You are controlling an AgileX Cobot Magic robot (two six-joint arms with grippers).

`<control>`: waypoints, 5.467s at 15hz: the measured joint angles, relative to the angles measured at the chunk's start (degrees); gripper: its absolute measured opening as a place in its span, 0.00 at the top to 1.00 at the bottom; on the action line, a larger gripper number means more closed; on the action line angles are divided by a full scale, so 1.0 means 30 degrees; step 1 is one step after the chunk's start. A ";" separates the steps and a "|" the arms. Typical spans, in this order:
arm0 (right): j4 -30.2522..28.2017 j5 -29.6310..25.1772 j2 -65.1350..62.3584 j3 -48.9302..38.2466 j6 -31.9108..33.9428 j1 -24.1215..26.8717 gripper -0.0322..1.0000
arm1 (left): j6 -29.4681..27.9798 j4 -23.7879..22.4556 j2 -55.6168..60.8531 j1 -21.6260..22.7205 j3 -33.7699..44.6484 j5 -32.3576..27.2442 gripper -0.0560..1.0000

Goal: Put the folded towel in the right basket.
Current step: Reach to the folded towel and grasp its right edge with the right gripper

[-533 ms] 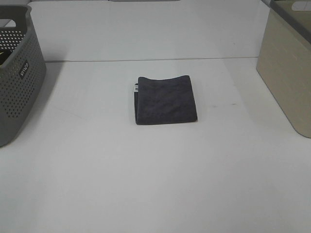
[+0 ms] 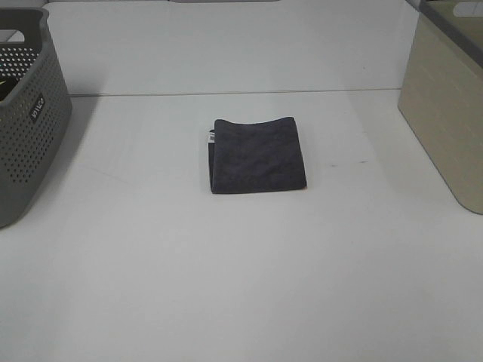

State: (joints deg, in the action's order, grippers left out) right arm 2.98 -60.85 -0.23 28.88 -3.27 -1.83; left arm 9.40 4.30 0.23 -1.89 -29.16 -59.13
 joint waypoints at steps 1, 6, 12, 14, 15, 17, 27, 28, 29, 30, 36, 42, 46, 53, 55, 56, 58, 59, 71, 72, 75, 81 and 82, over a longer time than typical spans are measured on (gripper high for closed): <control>0.0000 0.0000 0.0000 0.0000 0.0000 0.0000 0.24 | 0.0000 0.0000 0.0000 0.0000 0.0000 0.0000 0.01; 0.0000 0.0000 0.0000 0.0000 0.0000 0.0000 0.24 | 0.0000 0.0000 0.0000 0.0000 0.0000 0.0000 0.01; 0.0000 0.0000 0.0000 0.0000 0.0000 0.0000 0.24 | 0.0000 0.0000 0.0000 0.0000 0.0000 0.0000 0.01; 0.0000 0.0000 0.0000 0.0000 0.0000 0.0000 0.24 | 0.0000 0.0000 0.0000 0.0000 0.0000 0.0000 0.01; 0.0000 0.0000 0.0000 0.0000 0.0000 0.0000 0.24 | 0.0000 0.0000 0.0000 0.0000 0.0000 0.0000 0.01; 0.0000 0.0000 0.0000 0.0000 0.0000 0.0000 0.24 | 0.0000 0.0000 0.0000 0.0000 0.0000 0.0000 0.01; 0.0000 0.0000 0.0000 0.0000 0.0000 0.0000 0.24 | 0.0000 0.0000 0.0000 0.0000 0.0000 0.0000 0.01; 0.0000 0.0000 0.0000 0.0000 0.0000 0.0000 0.24 | 0.0000 0.0000 0.0000 0.0000 0.0000 0.0000 0.01; 0.0000 0.0000 0.0000 0.0000 0.0000 0.0000 0.24 | 0.0000 0.0000 0.0000 0.0000 0.0000 0.0000 0.01; 0.0000 0.0000 0.0000 0.0000 0.0000 0.0000 0.24 | 0.0000 0.0000 0.0000 0.0000 0.0000 0.0000 0.01; 0.0000 0.0000 0.0000 0.0000 0.0000 0.0000 0.24 | 0.0000 0.0000 0.0000 0.0000 0.0000 0.0000 0.01; 0.0000 0.0000 0.0000 0.0000 0.0000 0.0000 0.24 | 0.0000 0.0000 0.0000 0.0000 0.0000 0.0000 0.01; 0.0095 0.0936 0.2597 0.0477 0.0000 0.0000 0.24 | 0.0000 0.0000 0.0000 0.0000 0.0000 0.0000 0.01; 0.2998 0.3476 1.2109 0.4354 0.0000 0.0000 0.24 | 0.0000 0.0000 0.0000 0.0000 0.0000 0.0000 0.01; 0.3858 0.3514 1.6635 0.7200 -0.0554 0.0000 0.24 | 0.0000 0.0000 0.0000 0.0000 0.0000 0.0000 0.01; 0.3992 0.3533 1.8048 0.8174 -0.1031 0.0000 0.24 | 0.0000 0.0000 0.0000 0.0000 0.0000 0.0000 0.01; 0.4488 0.3552 2.0951 1.0027 -0.1929 0.0000 0.24 | 0.0000 0.0000 0.0000 0.0000 0.0000 0.0000 0.01; 0.4622 0.3552 2.2078 1.0848 -0.2196 0.0000 0.25 | 0.0000 0.0000 0.0000 0.0000 0.0000 0.0000 0.01; 0.7620 0.4068 3.4645 1.8793 -0.4507 -0.3495 0.30 | 0.0000 0.0000 0.0000 0.0000 0.0000 0.0000 0.01; 0.7678 0.4068 3.5600 1.9442 -0.4507 -0.3591 0.30 | 0.0000 0.0000 0.0000 0.0000 0.0000 0.0000 0.01; 0.7754 0.3342 3.8770 2.1467 -0.3934 -0.3610 0.30 | 0.0000 0.0000 0.0000 0.0000 0.0000 0.0000 0.01; 0.8270 0.0821 4.4347 2.6127 -0.2788 -0.3094 0.30 | 0.0000 0.0000 0.0000 0.0000 0.0000 0.0000 0.01; 0.8804 0.0477 4.5206 2.6757 -0.2788 -0.2788 0.30 | 0.0000 0.0000 0.0000 0.0000 0.0000 0.0000 0.01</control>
State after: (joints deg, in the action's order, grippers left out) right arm 29.39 -59.42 135.39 109.15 -11.63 -10.20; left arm 9.40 4.30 0.23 -1.89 -29.16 -59.13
